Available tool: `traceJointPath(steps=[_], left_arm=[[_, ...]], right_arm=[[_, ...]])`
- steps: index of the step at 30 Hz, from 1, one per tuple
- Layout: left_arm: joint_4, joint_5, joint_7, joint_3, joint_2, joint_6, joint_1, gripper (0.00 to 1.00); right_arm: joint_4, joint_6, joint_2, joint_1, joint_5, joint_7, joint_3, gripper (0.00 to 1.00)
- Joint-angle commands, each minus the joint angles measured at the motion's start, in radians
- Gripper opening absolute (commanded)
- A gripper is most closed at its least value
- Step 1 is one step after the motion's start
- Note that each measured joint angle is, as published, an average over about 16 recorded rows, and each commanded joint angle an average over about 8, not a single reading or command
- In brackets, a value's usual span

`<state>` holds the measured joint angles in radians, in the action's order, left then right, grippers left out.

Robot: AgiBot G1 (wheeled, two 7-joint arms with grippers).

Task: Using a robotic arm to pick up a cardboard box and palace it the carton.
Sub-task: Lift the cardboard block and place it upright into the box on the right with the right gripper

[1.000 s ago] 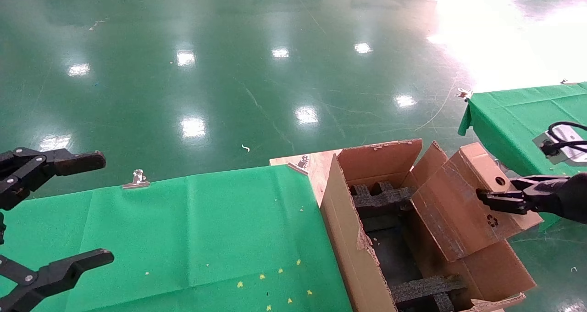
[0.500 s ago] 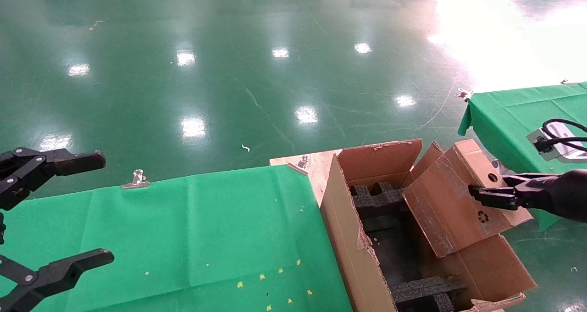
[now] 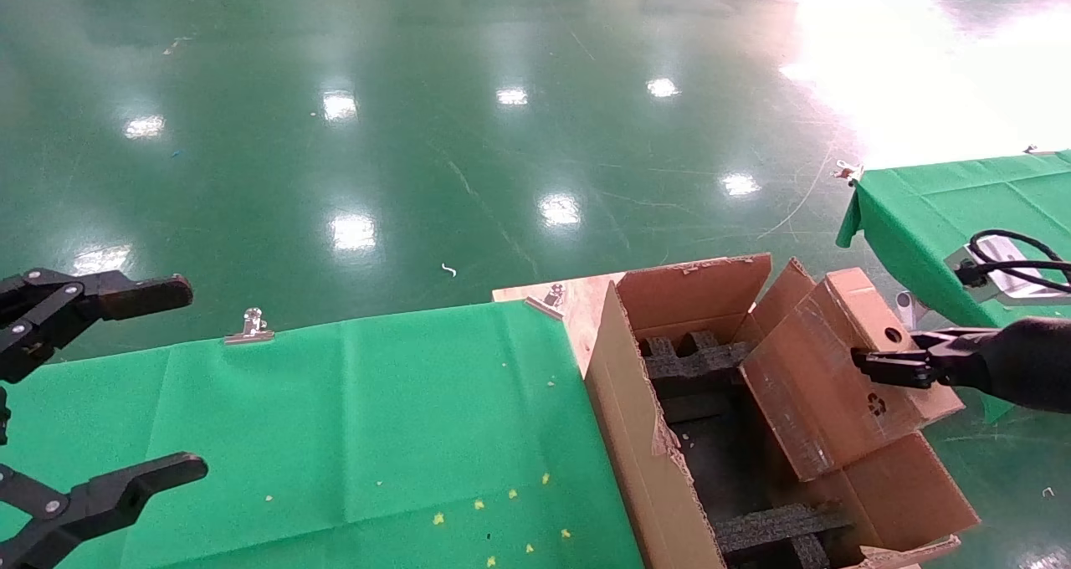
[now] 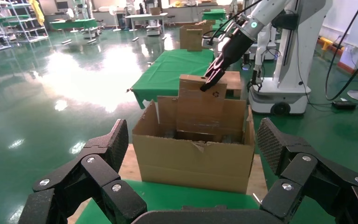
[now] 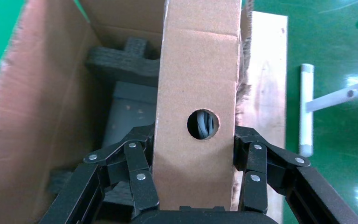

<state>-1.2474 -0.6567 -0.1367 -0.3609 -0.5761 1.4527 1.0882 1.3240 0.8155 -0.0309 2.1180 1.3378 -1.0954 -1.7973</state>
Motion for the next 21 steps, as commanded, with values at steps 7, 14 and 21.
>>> traceJointPath(steps=[7,14,21], left_arm=[[0.000,0.000,0.000,0.000,0.000,0.000,0.000,1.00],[0.000,0.000,0.000,0.000,0.000,0.000,0.000,1.00],[0.000,0.000,0.000,0.000,0.000,0.000,0.000,1.00]], right_arm=[[0.008,-0.053,-0.038,-0.020,0.094,-0.105,-0.022,0.00],[0.016,-0.065,-0.067,-0.034,0.159,-0.184,-0.039,0.00],[0.014,-0.075,-0.106,-0.051,0.241,-0.301,-0.060,0.00]])
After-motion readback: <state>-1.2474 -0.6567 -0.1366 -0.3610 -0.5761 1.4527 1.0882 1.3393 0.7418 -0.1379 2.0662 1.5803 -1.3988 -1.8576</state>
